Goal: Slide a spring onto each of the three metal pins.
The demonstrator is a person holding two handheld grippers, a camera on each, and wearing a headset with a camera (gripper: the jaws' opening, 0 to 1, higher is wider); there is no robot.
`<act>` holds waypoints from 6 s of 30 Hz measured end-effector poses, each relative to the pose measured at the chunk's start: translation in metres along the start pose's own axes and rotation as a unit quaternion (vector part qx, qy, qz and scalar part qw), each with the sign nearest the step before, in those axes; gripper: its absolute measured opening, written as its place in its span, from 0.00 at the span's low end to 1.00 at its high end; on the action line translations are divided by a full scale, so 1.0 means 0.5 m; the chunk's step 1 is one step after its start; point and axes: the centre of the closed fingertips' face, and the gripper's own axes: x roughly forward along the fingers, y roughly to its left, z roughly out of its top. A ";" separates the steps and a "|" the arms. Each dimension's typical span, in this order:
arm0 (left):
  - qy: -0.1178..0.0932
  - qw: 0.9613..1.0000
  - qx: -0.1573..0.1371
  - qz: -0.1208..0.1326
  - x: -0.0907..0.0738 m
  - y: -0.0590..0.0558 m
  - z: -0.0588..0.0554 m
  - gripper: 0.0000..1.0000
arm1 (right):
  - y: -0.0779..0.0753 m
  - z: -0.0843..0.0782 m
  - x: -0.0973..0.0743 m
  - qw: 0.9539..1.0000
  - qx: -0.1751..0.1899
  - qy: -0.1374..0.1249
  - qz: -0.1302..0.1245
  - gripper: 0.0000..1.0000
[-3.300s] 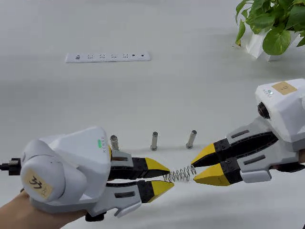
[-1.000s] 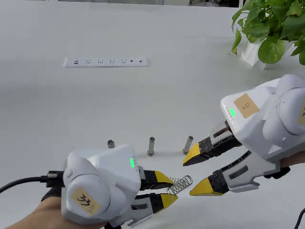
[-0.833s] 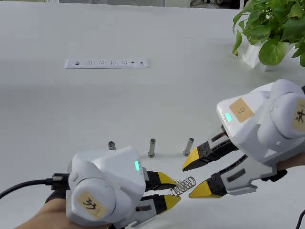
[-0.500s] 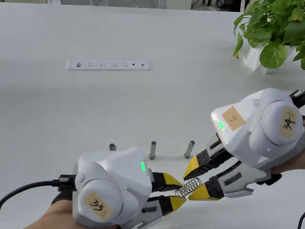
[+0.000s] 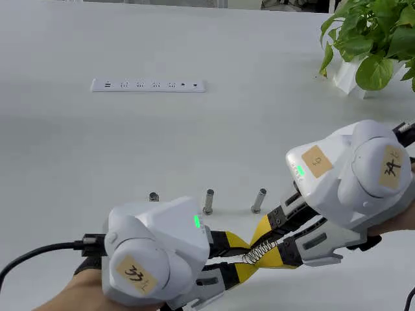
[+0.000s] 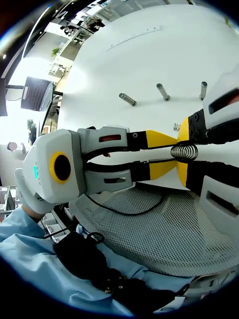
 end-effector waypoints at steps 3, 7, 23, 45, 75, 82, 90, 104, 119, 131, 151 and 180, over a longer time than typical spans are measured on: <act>-0.003 1.000 -0.003 0.000 0.000 -0.001 0.000 0.07 | 0.001 0.001 0.000 1.000 0.000 -0.001 0.001 0.08; -0.009 1.000 -0.010 0.003 -0.001 0.002 0.003 0.07 | -0.001 0.005 -0.003 1.000 0.006 -0.006 -0.005 0.07; -0.020 0.999 -0.023 0.011 -0.005 0.001 0.002 0.07 | 0.001 0.008 -0.002 1.000 -0.001 -0.002 -0.002 0.07; -0.035 0.984 -0.117 0.132 -0.092 0.082 -0.061 0.46 | -0.003 0.005 0.014 1.000 -0.022 0.014 0.003 0.07; -0.006 0.951 -0.176 0.254 -0.183 0.129 -0.155 0.99 | -0.060 0.007 0.030 0.996 -0.062 0.056 0.014 0.07; -0.008 0.950 -0.179 0.255 -0.187 0.128 -0.156 0.99 | -0.113 0.017 0.020 0.993 -0.092 0.076 0.001 0.07; 0.001 0.953 -0.179 0.245 -0.180 0.123 -0.163 0.98 | -0.173 0.031 0.011 0.989 -0.117 0.095 -0.003 0.07; -0.002 0.952 -0.180 0.248 -0.190 0.137 -0.166 0.97 | -0.244 0.041 0.037 0.979 -0.151 0.138 0.007 0.07; -0.007 0.948 -0.192 0.253 -0.196 0.139 -0.178 0.96 | -0.244 0.034 0.052 0.970 -0.166 0.175 0.027 0.07; -0.006 0.948 -0.196 0.251 -0.196 0.138 -0.187 0.95 | -0.242 0.028 0.062 0.969 -0.164 0.182 0.037 0.07; -0.004 0.944 -0.211 0.255 -0.202 0.134 -0.203 0.91 | -0.240 -0.001 0.121 0.960 -0.167 0.216 0.059 0.07; -0.011 0.937 -0.230 0.262 -0.204 0.127 -0.219 0.88 | -0.240 -0.030 0.163 0.956 -0.168 0.229 0.069 0.08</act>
